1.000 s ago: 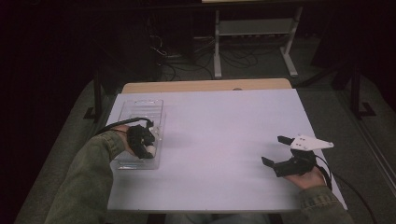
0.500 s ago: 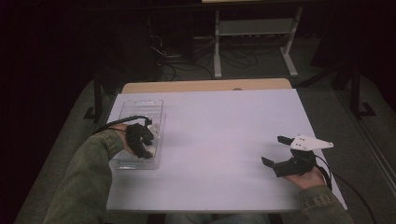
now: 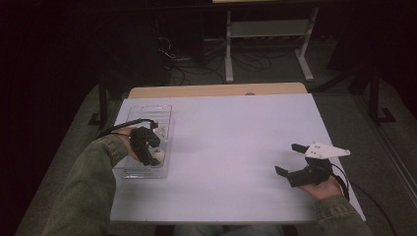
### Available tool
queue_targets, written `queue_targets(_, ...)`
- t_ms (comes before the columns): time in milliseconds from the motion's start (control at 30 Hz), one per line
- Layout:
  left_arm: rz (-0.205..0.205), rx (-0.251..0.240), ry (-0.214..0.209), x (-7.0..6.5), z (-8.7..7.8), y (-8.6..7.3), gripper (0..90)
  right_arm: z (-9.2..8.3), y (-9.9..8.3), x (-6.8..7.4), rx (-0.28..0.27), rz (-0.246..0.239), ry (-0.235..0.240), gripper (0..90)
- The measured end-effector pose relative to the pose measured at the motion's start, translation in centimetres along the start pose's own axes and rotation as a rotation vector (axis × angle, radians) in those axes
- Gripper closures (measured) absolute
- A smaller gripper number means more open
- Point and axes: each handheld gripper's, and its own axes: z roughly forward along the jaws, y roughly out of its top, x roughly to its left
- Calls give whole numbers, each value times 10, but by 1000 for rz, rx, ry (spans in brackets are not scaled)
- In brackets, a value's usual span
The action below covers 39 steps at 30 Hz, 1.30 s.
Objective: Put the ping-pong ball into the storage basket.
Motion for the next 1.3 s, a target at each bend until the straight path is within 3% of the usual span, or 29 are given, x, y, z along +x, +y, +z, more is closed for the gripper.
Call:
queue_targets(100, -5, -3, 14, 0, -4, 0, 257, 0, 0, 0, 1, -1, 0, 0)
queue_targets(233, -36, 9, 57, 1, -6, 1, 128, 0, 0, 0, 2, -1, 0, 0)
queue_targets(400, -50, -3, 40, 1, -10, 0, 121, 0, 0, 1, 3, 0, 2, 0)
queue_targets(633, -93, -35, 20, 3, -18, -2, 0, 0, 0, 1, 3, 0, 2, 0)
queue_targets(833, -91, -107, 6, 1, -30, -1, 0, 0, 0, 1, 3, 0, 2, 0)
queue_targets(1100, -96, -104, 20, -4, -38, -6, 0, 0, 0, 0, 1, 1, 2, 0)
queue_targets(1300, -107, -129, 40, -9, -45, -10, 0, 1, 0, 1, 3, 1, 2, 0)
